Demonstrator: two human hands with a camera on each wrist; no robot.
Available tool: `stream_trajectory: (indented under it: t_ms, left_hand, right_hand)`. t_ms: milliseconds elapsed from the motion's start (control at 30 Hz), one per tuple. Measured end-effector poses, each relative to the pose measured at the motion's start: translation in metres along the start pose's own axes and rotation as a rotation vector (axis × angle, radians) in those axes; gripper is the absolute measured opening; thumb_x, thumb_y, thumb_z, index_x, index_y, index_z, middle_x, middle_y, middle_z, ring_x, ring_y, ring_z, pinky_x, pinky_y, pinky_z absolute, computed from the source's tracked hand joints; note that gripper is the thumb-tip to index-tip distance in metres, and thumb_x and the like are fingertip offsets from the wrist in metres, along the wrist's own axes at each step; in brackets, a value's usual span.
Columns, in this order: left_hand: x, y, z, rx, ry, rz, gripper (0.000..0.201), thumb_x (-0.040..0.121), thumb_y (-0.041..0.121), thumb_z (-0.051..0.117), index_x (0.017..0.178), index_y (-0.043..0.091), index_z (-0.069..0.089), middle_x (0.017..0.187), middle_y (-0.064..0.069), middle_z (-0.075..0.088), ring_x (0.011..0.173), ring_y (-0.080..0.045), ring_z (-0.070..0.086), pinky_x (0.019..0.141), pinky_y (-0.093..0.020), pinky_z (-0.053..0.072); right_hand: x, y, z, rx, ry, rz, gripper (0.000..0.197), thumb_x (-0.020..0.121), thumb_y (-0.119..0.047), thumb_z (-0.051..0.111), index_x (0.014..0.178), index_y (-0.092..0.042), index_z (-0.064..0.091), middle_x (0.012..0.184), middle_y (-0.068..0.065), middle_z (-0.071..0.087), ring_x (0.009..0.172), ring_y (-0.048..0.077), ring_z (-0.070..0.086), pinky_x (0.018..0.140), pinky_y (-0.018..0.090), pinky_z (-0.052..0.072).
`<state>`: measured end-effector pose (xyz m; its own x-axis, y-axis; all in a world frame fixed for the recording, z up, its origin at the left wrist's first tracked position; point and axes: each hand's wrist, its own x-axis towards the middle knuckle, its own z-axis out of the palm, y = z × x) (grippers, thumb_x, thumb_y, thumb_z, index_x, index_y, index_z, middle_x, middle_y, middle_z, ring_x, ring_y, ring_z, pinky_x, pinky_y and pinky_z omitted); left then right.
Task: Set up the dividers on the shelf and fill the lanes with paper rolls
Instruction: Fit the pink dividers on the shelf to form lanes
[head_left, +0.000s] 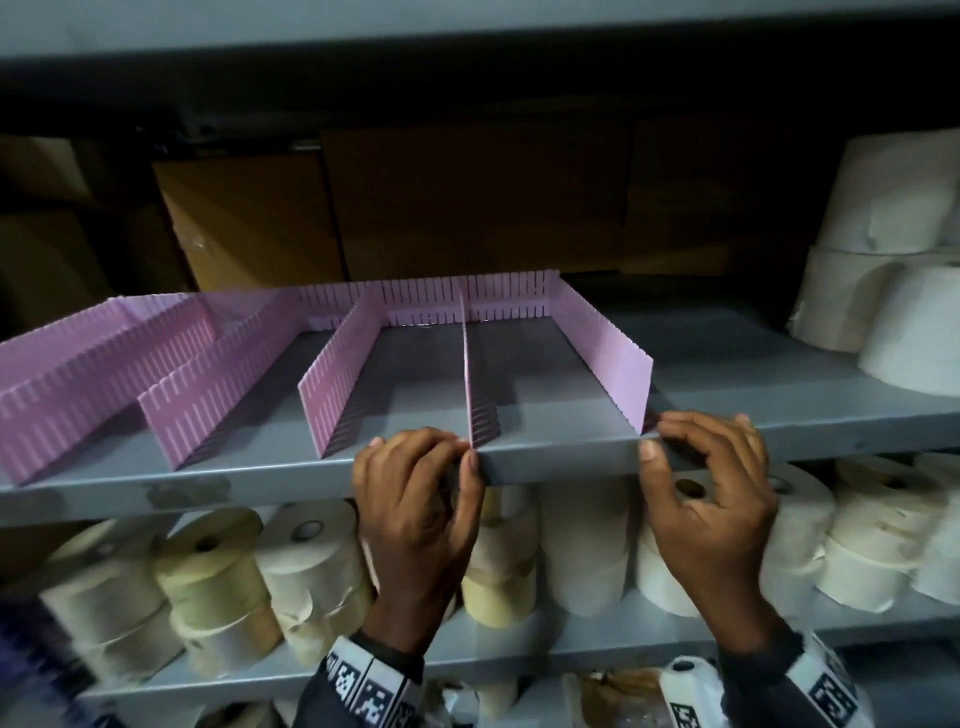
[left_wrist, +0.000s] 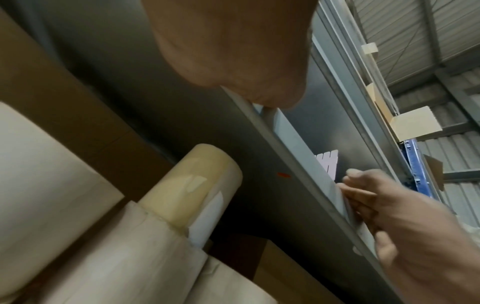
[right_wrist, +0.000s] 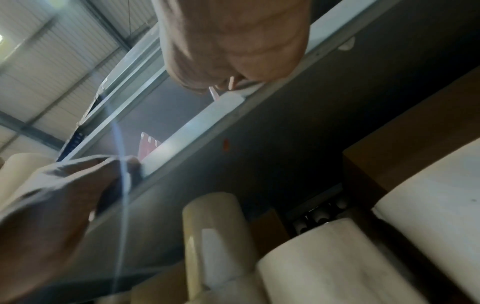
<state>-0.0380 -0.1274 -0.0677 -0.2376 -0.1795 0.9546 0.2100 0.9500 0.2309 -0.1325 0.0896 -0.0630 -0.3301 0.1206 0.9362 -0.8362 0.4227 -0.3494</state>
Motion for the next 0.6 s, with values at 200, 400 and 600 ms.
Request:
stream_trajectory:
  t_ms: [200,400,600]
  left_hand:
    - [-0.006,-0.003,-0.031,-0.191,0.022,-0.034,0.012,0.096,0.013,0.061,0.096,0.007,0.072,0.107,-0.003,0.070,0.107,-0.020,0.066,0.108,-0.045,0.042]
    - [-0.001,-0.025,-0.076,-0.055,0.141,-0.035,0.013,0.099,0.015,0.059,0.099,0.007,0.070,0.104,-0.002,0.068,0.107,-0.021,0.066,0.110,-0.049,0.042]
    - [0.011,-0.064,-0.087,0.051,0.053,-0.168,0.020,0.094,0.024,0.062,0.099,0.006,0.069,0.107,-0.006,0.070,0.110,-0.029,0.066,0.116,-0.055,0.033]
  right_hand:
    - [-0.020,-0.055,-0.002,0.132,0.028,0.010,0.015,0.092,-0.017,0.063,0.089,-0.004,0.070,0.098,0.004,0.067,0.096,0.023,0.064,0.090,0.034,0.047]
    - [-0.022,-0.093,0.041,0.142,-0.041,-0.091,0.013,0.087,-0.012,0.067,0.083,-0.001,0.073,0.091,0.008,0.069,0.095,0.027,0.064,0.090,0.045,0.050]
    - [-0.021,-0.100,0.084,0.053,-0.033,-0.077,0.016,0.086,-0.017,0.070,0.081,-0.002,0.072,0.092,0.009,0.069,0.096,0.028,0.063,0.095,0.047,0.047]
